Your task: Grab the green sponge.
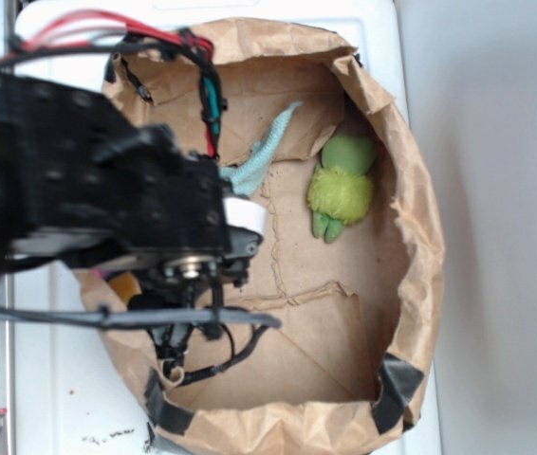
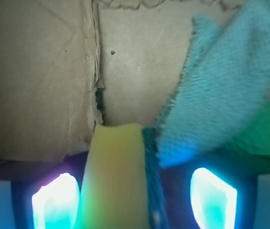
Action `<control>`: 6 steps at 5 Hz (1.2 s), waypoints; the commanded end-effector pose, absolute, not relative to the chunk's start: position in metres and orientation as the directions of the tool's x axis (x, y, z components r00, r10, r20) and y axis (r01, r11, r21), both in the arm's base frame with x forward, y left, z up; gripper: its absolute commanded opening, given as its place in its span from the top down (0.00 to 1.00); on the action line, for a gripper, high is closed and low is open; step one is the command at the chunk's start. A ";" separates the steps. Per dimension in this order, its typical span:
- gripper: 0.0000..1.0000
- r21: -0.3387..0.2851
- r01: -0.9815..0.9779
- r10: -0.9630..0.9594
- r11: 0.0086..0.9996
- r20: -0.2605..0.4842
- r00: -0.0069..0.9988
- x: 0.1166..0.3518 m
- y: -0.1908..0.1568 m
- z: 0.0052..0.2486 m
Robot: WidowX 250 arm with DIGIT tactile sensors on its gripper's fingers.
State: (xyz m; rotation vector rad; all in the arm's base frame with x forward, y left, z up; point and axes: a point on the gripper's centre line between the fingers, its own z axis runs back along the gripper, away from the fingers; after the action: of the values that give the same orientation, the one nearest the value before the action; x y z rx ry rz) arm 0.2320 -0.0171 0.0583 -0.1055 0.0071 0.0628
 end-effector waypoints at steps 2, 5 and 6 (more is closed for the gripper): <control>1.00 -0.066 -0.004 0.009 0.998 0.078 0.997 0.235 -0.025 0.061; 1.00 -0.136 -0.071 0.080 0.988 0.063 0.995 0.239 -0.007 0.126; 1.00 -0.150 -0.099 0.110 0.984 0.064 0.992 0.243 -0.002 0.144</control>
State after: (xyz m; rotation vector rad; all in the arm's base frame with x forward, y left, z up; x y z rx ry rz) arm 0.2388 -0.0124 0.1244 -0.1434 0.0068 0.1026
